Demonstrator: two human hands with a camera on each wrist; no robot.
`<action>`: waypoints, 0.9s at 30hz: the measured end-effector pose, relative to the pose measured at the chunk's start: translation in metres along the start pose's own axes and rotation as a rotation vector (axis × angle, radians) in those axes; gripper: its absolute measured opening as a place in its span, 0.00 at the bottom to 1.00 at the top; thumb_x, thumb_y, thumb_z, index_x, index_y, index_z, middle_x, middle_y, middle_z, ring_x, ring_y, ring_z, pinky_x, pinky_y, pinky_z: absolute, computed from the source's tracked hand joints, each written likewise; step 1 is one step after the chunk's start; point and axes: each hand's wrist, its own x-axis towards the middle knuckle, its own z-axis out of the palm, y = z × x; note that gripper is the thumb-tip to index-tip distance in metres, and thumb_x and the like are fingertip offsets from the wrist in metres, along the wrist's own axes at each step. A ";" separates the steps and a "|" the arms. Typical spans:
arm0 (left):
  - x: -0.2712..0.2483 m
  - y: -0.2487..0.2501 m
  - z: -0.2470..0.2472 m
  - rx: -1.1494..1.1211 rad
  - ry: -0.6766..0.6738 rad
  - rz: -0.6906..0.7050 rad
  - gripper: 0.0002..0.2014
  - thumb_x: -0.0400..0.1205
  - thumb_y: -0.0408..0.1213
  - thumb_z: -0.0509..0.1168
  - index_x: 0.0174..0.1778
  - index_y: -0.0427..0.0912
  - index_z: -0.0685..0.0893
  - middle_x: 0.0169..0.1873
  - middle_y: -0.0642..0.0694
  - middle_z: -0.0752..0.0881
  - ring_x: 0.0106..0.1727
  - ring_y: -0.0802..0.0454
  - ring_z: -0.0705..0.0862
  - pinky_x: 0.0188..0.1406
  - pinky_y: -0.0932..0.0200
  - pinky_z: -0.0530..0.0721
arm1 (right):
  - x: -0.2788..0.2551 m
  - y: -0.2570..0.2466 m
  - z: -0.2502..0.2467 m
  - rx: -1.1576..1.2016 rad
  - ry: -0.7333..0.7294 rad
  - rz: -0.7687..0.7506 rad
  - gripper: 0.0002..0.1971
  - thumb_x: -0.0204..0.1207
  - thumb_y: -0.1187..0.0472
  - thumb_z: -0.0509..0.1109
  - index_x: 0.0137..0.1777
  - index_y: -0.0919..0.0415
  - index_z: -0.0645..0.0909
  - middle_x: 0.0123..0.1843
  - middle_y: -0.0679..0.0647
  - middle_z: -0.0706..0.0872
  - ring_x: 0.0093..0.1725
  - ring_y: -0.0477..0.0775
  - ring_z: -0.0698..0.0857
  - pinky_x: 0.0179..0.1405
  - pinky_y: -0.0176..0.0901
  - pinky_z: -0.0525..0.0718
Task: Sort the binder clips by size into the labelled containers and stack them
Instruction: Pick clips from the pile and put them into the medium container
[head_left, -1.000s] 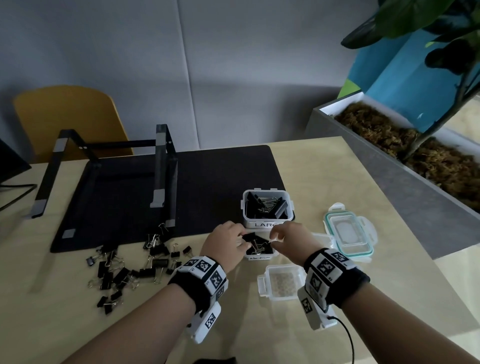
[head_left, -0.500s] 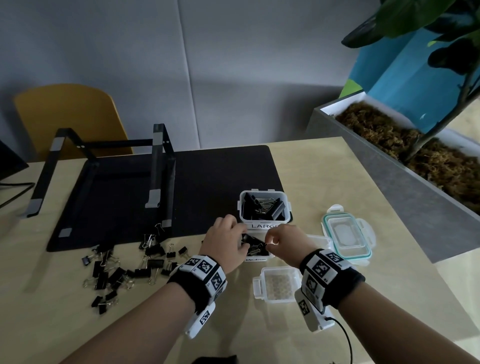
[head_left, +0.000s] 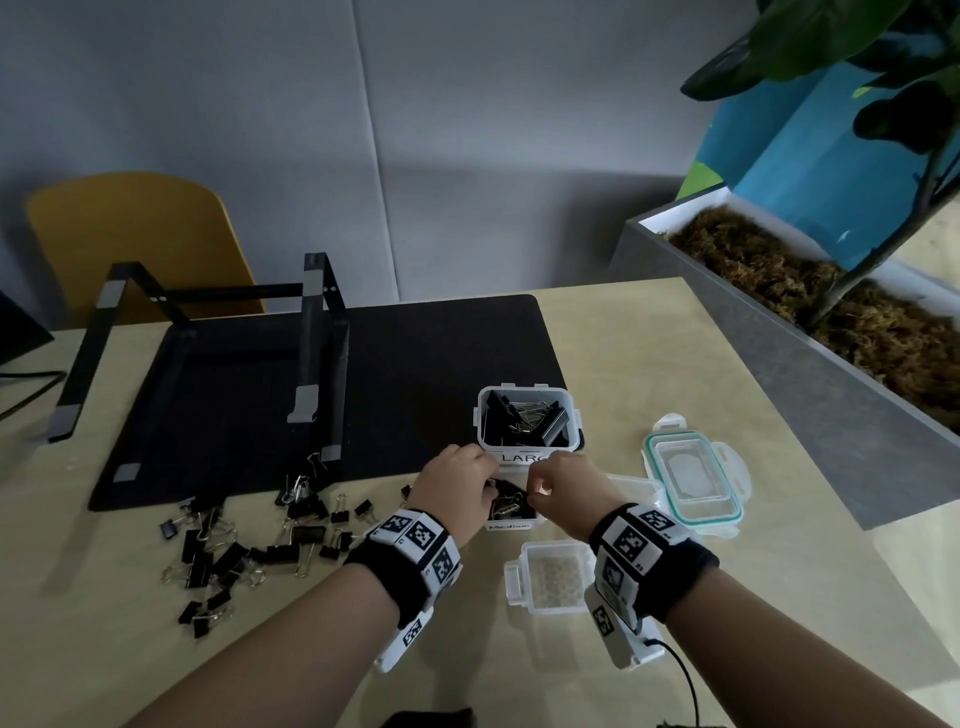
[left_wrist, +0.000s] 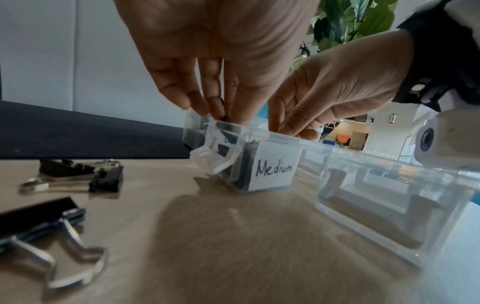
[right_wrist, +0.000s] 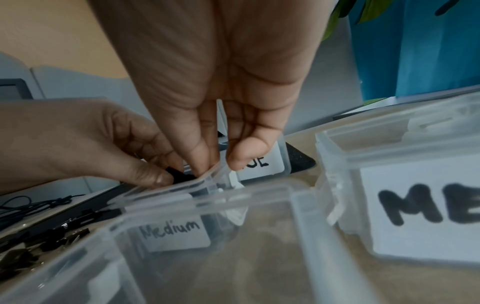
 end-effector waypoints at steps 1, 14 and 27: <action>0.001 -0.001 0.000 -0.016 0.011 -0.001 0.12 0.82 0.40 0.61 0.59 0.47 0.84 0.55 0.52 0.83 0.58 0.52 0.77 0.57 0.59 0.76 | 0.001 -0.001 0.000 0.000 0.004 0.001 0.07 0.74 0.61 0.66 0.46 0.59 0.85 0.49 0.54 0.79 0.54 0.57 0.81 0.50 0.44 0.78; -0.003 -0.010 0.007 -0.118 0.082 -0.056 0.08 0.80 0.41 0.65 0.45 0.46 0.90 0.44 0.51 0.82 0.49 0.53 0.78 0.49 0.55 0.82 | 0.001 -0.010 0.003 -0.093 -0.028 0.006 0.08 0.76 0.65 0.61 0.51 0.62 0.80 0.55 0.59 0.79 0.51 0.63 0.83 0.47 0.48 0.80; -0.016 -0.009 -0.003 -0.213 -0.043 -0.153 0.18 0.80 0.45 0.64 0.67 0.50 0.81 0.61 0.53 0.79 0.63 0.55 0.78 0.64 0.62 0.77 | -0.002 -0.009 -0.003 -0.040 0.007 0.032 0.11 0.77 0.63 0.62 0.53 0.58 0.85 0.55 0.57 0.86 0.55 0.57 0.83 0.49 0.43 0.77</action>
